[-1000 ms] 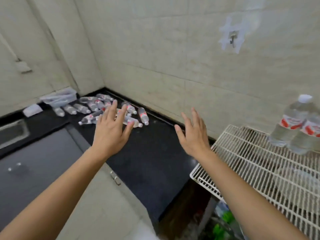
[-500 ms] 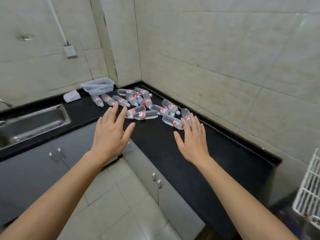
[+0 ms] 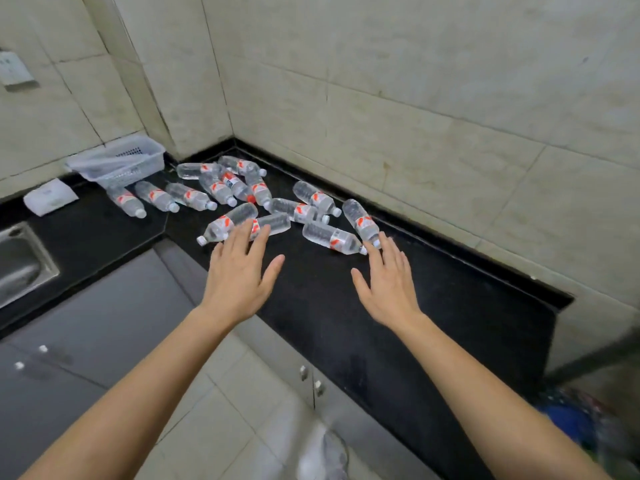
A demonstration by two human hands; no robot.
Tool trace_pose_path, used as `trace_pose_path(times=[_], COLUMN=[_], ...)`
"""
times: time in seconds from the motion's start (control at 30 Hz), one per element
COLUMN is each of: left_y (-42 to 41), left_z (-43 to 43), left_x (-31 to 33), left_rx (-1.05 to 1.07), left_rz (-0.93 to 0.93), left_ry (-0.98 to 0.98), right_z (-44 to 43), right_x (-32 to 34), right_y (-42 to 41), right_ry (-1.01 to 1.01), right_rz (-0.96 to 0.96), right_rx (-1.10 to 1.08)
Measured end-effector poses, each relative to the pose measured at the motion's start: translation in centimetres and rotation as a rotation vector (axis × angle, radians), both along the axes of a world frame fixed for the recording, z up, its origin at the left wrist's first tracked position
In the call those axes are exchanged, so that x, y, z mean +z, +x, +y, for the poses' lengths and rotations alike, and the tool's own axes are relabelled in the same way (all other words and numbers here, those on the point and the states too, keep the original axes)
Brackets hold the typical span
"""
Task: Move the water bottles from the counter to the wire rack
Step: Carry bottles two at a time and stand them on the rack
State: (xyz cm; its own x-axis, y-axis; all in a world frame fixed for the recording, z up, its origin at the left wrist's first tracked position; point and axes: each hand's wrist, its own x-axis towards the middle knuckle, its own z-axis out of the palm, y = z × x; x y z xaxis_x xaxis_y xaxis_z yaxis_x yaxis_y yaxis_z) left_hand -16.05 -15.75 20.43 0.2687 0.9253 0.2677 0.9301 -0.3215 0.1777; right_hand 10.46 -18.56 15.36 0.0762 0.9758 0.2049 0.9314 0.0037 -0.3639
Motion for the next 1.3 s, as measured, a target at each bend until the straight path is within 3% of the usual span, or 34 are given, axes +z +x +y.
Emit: trace_pose_path(times=[0.33,0.67,0.8,0.97,1.3], left_y=[7.5,14.1,16.3,17.6,17.7], left_z=[20.3,31.4,34.5,36.1,37.0], left_x=[-5.8,-13.2,-18.2,-24.1,-25.2], left_rx=[-0.128,-0.398,-0.585,-0.715,-0.714], left_rz=[0.180,0.244,0.144,0.284,0.171], left_ry=[-0.219,-0.443,-0.505,-0.500,-0.470], right_z=[18.0,24.4,25.9,27.4,28.6], right_x=[-6.1,-12.1,-14.9,-18.2,-18.5], right_y=[6.8,9.2,8.9,8.8,8.4], right_ry=[-0.287,-0.512,-0.565,-0.464,-0.483], right_rz=[0.062,0.207,0.295,0.439,0.612], right_rx=[-0.167,-0.378,-0.494,-0.538,-0.665])
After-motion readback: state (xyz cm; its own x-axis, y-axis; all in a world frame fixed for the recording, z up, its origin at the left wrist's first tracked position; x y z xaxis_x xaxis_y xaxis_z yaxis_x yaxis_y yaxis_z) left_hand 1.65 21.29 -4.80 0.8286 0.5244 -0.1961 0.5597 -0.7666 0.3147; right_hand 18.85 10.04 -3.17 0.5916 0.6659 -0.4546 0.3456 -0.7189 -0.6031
